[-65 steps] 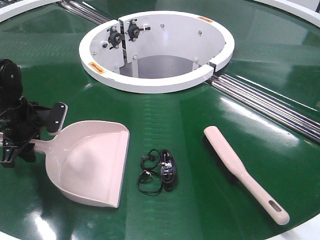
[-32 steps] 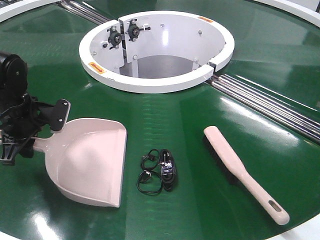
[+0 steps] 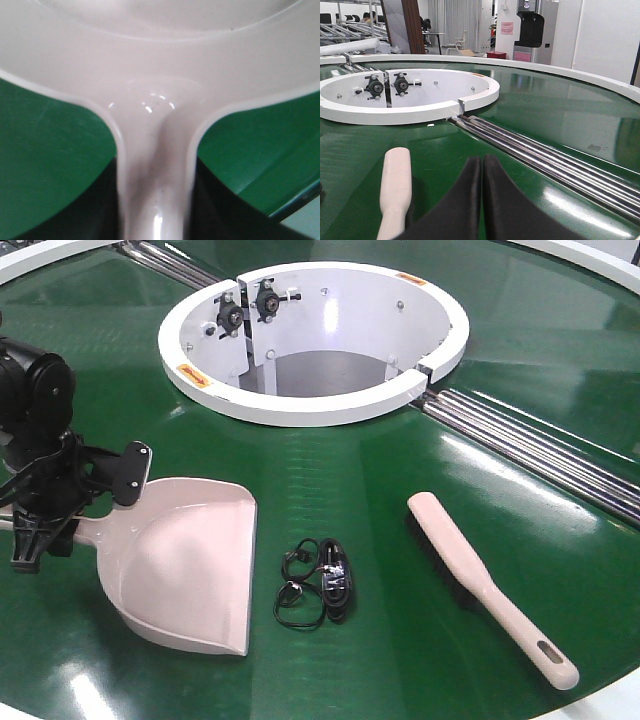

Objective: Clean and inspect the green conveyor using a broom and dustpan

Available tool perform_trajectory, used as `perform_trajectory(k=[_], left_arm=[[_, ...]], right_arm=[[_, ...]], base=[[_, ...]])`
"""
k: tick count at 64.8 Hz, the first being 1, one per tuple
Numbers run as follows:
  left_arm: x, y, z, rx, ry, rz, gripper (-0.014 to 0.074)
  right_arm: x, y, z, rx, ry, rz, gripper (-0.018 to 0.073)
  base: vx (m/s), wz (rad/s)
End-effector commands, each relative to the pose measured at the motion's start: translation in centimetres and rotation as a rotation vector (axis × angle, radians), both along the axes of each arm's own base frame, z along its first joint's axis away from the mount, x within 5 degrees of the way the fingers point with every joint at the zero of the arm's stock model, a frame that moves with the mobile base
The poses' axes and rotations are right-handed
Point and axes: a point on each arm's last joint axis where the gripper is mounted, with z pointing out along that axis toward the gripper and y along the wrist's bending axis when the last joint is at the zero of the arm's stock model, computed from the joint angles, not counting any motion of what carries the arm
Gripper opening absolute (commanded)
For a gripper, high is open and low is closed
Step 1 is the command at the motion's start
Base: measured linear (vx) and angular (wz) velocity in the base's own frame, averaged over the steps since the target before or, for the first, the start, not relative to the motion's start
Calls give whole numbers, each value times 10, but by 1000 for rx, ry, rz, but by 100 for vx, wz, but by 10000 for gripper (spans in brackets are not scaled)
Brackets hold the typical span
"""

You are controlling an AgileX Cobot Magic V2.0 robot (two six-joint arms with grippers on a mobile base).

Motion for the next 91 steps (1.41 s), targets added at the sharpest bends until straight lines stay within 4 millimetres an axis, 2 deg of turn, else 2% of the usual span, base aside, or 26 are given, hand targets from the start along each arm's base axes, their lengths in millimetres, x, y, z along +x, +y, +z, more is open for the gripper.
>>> perform_trajectory(k=[1,91], left_arm=[[-4,-6,24,-33,-64,-4,-8],[-6,-6,24,-34,-44,3,-6]], right_arm=[[-1,0,6,-2,-77,4,-8],[-1,0,6,-2,-78,4,-8]], base=[[0,0],[0,0]])
